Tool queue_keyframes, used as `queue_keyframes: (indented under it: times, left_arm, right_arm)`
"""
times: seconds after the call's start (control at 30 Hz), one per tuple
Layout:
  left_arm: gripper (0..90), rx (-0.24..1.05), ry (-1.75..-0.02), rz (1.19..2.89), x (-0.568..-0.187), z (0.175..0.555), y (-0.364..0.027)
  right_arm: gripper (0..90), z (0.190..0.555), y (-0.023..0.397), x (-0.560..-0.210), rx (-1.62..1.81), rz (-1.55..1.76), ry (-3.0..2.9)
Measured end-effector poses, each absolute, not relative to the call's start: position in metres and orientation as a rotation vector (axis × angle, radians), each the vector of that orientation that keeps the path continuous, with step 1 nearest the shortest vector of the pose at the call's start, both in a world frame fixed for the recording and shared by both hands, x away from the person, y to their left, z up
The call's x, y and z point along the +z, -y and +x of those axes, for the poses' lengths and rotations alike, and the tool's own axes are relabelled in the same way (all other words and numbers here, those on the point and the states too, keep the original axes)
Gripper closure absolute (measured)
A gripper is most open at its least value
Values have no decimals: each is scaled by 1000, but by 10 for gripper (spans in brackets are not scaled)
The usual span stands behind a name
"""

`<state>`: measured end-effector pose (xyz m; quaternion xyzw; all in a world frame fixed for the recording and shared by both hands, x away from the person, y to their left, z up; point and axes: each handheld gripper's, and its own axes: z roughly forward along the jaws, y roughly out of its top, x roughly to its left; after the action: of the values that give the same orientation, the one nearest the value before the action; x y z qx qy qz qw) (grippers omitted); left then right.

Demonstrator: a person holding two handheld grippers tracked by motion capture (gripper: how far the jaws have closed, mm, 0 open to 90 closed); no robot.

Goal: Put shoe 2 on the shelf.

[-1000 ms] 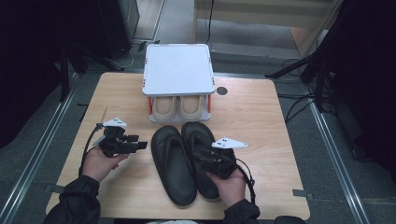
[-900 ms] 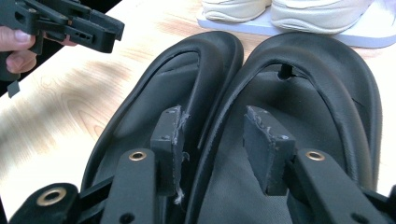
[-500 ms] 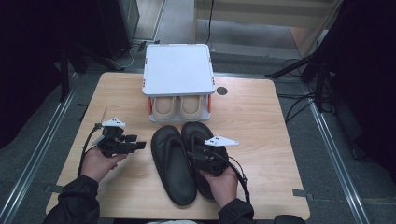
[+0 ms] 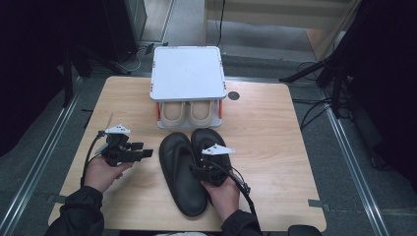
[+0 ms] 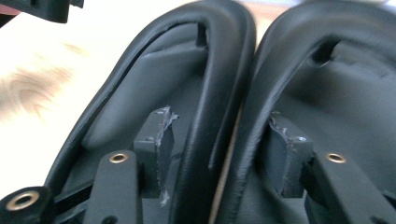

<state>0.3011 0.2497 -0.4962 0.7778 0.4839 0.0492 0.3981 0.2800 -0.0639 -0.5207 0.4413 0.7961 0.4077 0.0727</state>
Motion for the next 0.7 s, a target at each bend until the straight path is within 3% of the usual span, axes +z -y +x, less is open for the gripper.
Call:
queue_keyframes:
  times: [0.7]
  left_arm:
    - [420,142,-1227,1974,-497,298,-251]
  right_arm:
    - [713,282,70,-522,1221,1359,-2354]
